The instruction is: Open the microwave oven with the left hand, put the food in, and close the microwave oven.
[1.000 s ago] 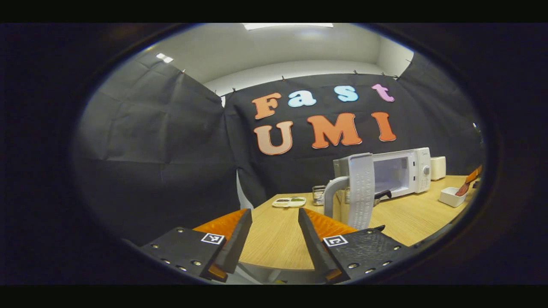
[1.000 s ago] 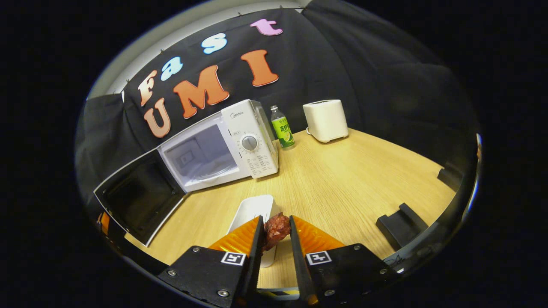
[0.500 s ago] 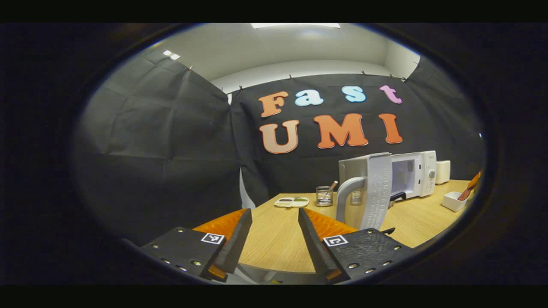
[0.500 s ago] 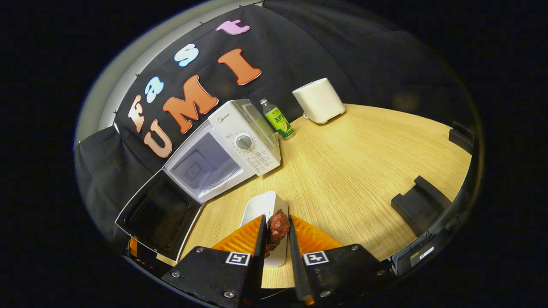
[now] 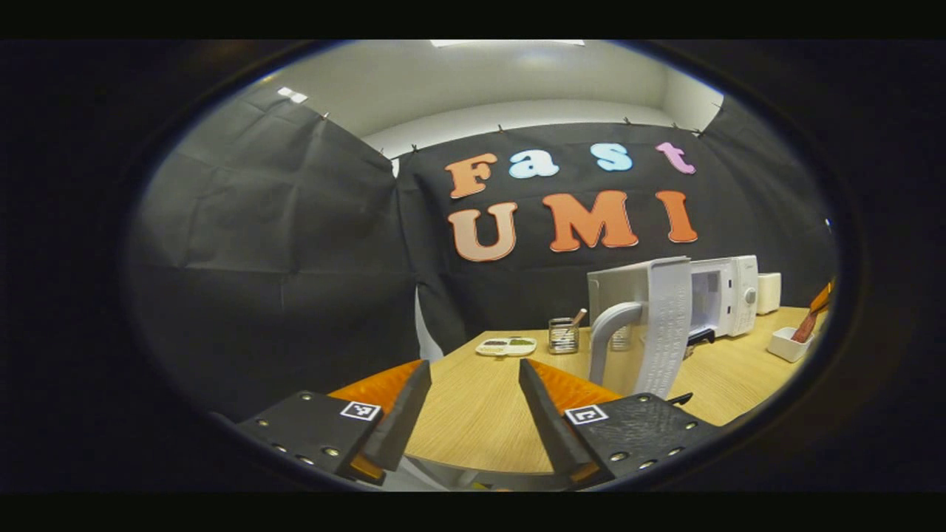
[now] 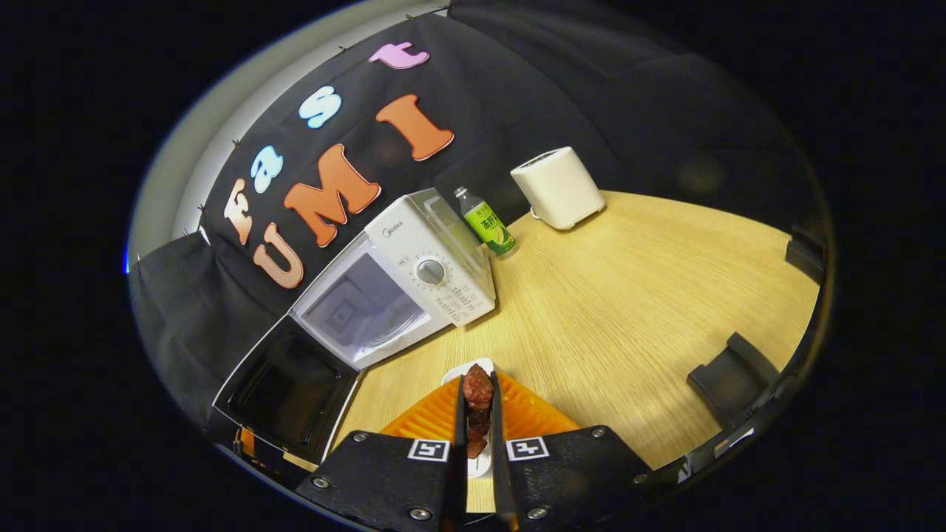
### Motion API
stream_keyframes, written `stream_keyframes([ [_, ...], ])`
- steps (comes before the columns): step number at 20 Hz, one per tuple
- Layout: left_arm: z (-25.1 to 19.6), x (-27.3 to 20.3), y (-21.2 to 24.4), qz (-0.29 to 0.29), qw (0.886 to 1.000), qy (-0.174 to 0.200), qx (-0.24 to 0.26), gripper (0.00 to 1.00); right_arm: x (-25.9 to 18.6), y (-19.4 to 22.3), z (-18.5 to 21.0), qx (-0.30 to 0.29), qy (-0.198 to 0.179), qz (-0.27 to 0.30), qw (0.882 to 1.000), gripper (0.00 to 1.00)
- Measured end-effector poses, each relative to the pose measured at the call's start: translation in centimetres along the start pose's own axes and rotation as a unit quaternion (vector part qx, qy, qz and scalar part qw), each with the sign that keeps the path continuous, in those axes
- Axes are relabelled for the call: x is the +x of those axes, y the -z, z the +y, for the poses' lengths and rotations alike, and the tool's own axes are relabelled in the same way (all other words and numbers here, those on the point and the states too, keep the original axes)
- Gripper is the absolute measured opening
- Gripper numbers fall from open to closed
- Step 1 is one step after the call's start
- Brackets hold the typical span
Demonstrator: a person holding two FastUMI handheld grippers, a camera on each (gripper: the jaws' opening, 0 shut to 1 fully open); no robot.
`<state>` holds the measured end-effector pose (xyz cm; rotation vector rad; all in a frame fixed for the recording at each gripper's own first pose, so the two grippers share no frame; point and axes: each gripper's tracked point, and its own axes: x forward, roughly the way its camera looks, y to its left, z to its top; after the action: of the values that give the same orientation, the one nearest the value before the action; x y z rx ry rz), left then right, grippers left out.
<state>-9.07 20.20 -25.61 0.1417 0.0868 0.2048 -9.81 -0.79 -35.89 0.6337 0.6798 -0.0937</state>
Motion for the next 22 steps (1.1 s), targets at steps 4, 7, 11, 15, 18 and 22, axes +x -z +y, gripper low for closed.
stream_keyframes([
  [4, 0.3, 0.3, 0.5, 0.013, 1.0, -0.005, -0.002, 0.86, -0.5, -2.3, 2.6, -0.027, -0.007, -0.024, 0.999, 0.13],
  [7, 0.0, 0.8, 0.8, 0.018, 1.0, 0.0, -0.005, 0.86, -0.3, -3.8, 4.8, -0.042, -0.023, -0.042, 0.998, 0.13],
  [11, -0.1, 1.1, 1.0, 0.024, 1.0, 0.002, -0.008, 0.86, 1.0, -5.3, 8.9, -0.063, -0.047, -0.062, 0.995, 0.13],
  [15, -0.1, 1.2, 1.0, 0.027, 1.0, 0.001, -0.007, 0.86, 2.9, -6.3, 13.7, -0.07, -0.078, -0.081, 0.991, 0.13],
  [18, 0.2, 1.3, 1.1, 0.033, 0.999, 0.0, -0.008, 0.86, 4.9, -6.9, 17.1, -0.064, -0.097, -0.099, 0.988, 0.13],
  [22, 0.9, 1.3, 1.0, 0.031, 0.999, -0.006, -0.016, 0.87, 8.1, -7.3, 20.0, -0.045, -0.1, -0.124, 0.986, 0.14],
])
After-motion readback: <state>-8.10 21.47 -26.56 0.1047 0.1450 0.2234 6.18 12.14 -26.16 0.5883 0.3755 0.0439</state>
